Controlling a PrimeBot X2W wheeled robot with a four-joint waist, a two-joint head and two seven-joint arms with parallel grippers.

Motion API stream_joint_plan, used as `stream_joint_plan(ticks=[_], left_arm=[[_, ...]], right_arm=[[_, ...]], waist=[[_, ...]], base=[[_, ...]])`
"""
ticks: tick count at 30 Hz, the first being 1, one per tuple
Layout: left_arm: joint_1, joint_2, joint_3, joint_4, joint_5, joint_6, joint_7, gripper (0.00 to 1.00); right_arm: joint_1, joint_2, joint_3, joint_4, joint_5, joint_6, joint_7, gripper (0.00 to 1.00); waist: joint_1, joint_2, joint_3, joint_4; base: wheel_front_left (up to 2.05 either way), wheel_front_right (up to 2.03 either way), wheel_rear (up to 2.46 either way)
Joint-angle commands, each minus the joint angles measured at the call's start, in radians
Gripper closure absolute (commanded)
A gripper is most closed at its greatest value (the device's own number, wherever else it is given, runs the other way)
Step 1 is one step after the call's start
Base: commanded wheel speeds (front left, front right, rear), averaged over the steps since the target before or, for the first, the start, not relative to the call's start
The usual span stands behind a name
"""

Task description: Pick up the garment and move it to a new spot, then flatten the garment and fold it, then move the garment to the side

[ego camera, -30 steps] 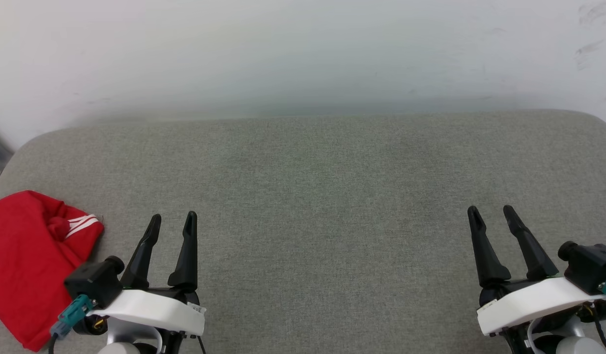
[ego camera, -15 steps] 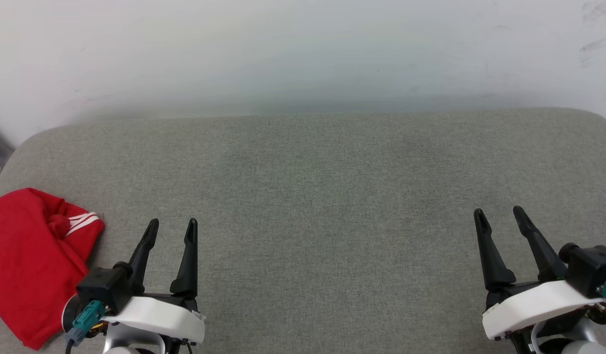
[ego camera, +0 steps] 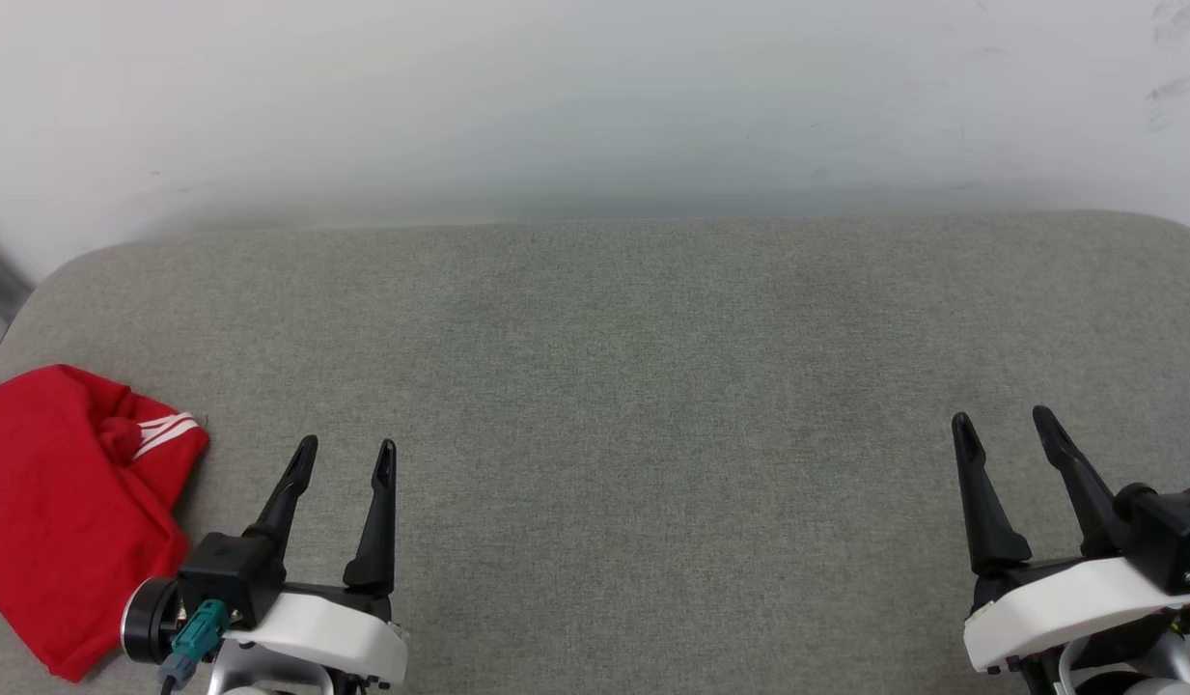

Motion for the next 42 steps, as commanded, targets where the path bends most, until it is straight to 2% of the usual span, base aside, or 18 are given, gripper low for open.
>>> stream_joint_plan(ticks=[1, 19, 26, 33, 42], left_arm=[[0.01, 0.003, 0.0, 0.0, 0.018, -0.002, -0.009, 0.0], [0.008, -0.006, 0.008, 0.025, 0.117, -0.009, -0.041, 0.0], [-0.01, -0.013, 0.017, 0.031, 0.101, -0.015, -0.041, 0.0], [-0.023, -0.022, 0.035, 0.031, 0.089, -0.015, -0.04, 0.0], [-0.035, -0.034, 0.067, 0.036, 0.087, -0.009, -0.04, 0.0]], right_arm=[[0.009, 0.002, -0.003, -0.012, -0.008, 0.0, -0.001, 0.0], [0.018, 0.003, -0.017, -0.014, -0.08, 0.0, -0.012, 0.0], [0.006, 0.003, -0.022, 0.003, -0.066, 0.0, -0.023, 0.0], [-0.002, 0.003, 0.001, -0.005, -0.063, 0.0, -0.026, 0.0], [-0.013, 0.003, 0.036, -0.03, -0.086, 0.0, -0.011, 0.0]], waist=[[0.0, -0.0001, 0.0, 0.001], [0.0, -0.0001, 0.0, 0.009], [0.0, -0.0001, 0.005, 0.028], [0.0, -0.0001, 0.01, 0.089], [0.0, -0.0001, 0.018, 0.223]], base=[[0.0, 0.0, 0.0], [0.0, 0.0, 0.0], [0.0, 0.0, 0.0], [0.0, 0.0, 0.0], [0.0, 0.0, 0.0]])
